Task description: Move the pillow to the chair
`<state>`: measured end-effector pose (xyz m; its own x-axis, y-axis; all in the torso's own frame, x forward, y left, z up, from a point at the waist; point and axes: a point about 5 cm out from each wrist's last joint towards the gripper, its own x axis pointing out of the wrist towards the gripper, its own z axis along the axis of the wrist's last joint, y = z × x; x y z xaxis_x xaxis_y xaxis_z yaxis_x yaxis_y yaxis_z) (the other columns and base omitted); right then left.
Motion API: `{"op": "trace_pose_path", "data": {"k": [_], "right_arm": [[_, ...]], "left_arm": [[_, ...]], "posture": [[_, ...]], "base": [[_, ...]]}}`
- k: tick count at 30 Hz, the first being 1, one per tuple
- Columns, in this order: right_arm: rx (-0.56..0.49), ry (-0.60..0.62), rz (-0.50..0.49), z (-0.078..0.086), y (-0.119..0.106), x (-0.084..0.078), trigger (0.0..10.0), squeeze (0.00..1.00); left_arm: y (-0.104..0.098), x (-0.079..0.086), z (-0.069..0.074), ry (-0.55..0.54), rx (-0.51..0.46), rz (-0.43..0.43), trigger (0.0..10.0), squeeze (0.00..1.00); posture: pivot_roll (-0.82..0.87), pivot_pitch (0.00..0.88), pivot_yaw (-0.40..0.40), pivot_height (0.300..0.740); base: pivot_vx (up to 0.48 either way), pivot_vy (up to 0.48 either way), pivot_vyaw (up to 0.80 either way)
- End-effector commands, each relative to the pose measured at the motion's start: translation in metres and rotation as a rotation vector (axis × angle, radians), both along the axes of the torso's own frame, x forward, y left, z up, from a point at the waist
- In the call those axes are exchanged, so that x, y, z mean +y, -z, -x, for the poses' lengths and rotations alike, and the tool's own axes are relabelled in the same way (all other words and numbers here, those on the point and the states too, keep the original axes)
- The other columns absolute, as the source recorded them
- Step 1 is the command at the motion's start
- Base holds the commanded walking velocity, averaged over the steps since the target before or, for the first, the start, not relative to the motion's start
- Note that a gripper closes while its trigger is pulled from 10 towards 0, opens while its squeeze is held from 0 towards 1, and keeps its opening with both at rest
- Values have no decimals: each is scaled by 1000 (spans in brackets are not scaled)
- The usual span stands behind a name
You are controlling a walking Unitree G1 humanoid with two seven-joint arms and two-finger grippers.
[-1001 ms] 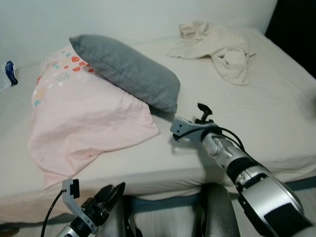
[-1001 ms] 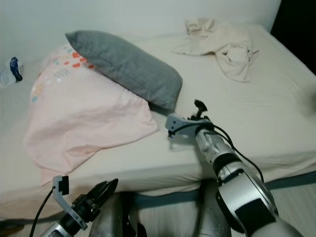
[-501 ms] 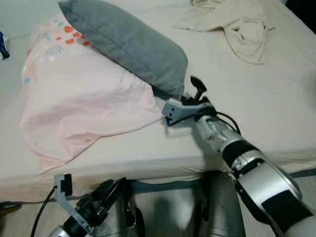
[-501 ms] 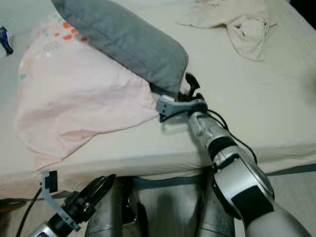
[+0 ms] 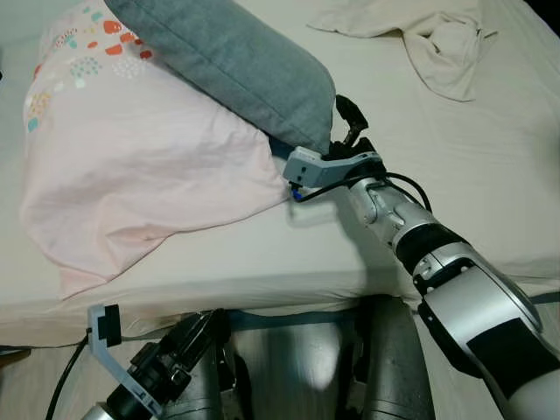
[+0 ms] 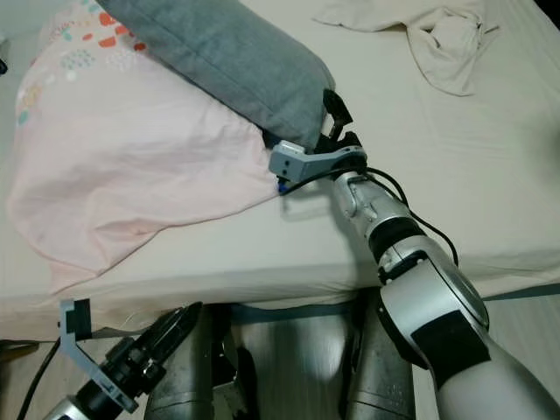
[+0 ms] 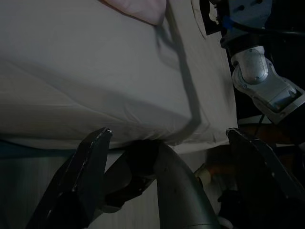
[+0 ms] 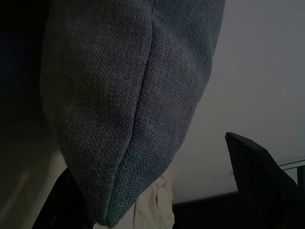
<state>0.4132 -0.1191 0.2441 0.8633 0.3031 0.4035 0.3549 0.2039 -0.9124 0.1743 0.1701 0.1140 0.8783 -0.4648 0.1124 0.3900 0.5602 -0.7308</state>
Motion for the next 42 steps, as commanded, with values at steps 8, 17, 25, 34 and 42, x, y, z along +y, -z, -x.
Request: {"op": "trace_pose_path", "data": {"k": [8, 17, 25, 34, 42], "right_arm": [[-13, -86, -84, 1, -12, 19, 6824, 0], [7, -106, -163, 0, -20, 21, 0, 0], [31, -156, -254, 0, -32, 27, 0, 0], [408, -566, -916, 18, -3, 67, 0, 0], [715, -996, -998, 99, 45, 111, 0, 0]], "left_arm": [[-4, 2, 9, -5, 34, 6, 10000, 0], [-6, -4, 4, 2, 26, 24, 10000, 0], [-5, -10, -4, 6, 12, 45, 10000, 0], [4, -26, -18, 29, -7, 86, 10000, 0], [8, -47, -46, 62, -61, 137, 10000, 0]], "posture": [[297, 511, 137, 560], [277, 483, 126, 560], [251, 434, 105, 560], [187, 350, 71, 560], [86, 235, 44, 560]], "base": [[0, 0, 0], [0, 0, 0], [0, 0, 0], [0, 0, 0], [0, 0, 0]]}}
